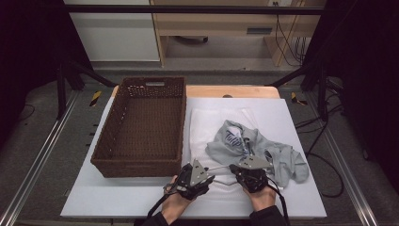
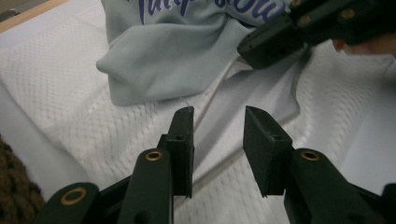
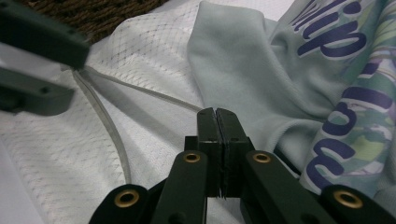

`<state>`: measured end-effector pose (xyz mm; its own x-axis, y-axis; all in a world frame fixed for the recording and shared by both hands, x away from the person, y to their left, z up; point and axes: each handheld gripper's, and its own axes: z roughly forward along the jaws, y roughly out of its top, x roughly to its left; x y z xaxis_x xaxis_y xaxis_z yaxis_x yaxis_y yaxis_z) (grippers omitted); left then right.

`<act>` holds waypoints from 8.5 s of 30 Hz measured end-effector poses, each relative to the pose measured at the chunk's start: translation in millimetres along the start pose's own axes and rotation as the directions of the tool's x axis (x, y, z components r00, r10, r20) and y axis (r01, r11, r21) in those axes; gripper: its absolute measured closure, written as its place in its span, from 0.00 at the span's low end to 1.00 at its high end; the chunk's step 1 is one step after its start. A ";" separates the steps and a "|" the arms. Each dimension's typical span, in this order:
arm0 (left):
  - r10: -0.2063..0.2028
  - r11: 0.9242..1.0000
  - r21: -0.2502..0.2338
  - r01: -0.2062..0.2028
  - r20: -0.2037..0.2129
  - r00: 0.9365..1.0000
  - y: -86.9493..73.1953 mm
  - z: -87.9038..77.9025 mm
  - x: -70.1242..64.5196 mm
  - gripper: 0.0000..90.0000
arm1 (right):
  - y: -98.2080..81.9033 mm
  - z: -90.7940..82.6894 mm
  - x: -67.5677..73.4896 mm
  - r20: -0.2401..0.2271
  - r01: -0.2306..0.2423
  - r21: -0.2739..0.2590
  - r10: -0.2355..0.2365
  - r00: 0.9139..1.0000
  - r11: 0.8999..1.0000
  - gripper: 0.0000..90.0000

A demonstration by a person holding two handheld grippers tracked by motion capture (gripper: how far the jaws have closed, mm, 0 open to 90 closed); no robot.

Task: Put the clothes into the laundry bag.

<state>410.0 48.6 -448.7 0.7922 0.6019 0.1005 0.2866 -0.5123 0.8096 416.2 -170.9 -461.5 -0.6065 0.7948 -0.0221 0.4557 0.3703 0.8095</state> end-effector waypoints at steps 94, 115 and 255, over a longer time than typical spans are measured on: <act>-0.151 0.988 -0.019 0.152 0.043 0.988 17.5 14.7 26.0 0.98 | -4.7 -18.3 13.9 -0.049 0.025 -0.076 -0.029 0.998 0.997 0.52; -0.157 0.988 0.004 0.157 0.036 0.987 9.9 12.5 25.5 0.98 | 43.4 13.9 -21.0 -0.054 -0.106 -0.008 0.105 0.993 0.994 0.98; -0.141 0.988 -0.053 0.145 0.059 0.988 38.1 -20.8 22.5 0.98 | 11.9 50.9 27.9 -0.046 -0.106 -0.057 0.104 0.994 0.993 0.89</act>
<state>427.5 55.4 -403.6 0.7743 0.6308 -0.0495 0.3691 -0.3867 0.8451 437.8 -119.8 -482.3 -0.5850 0.8062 0.0888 0.4796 0.2555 0.8395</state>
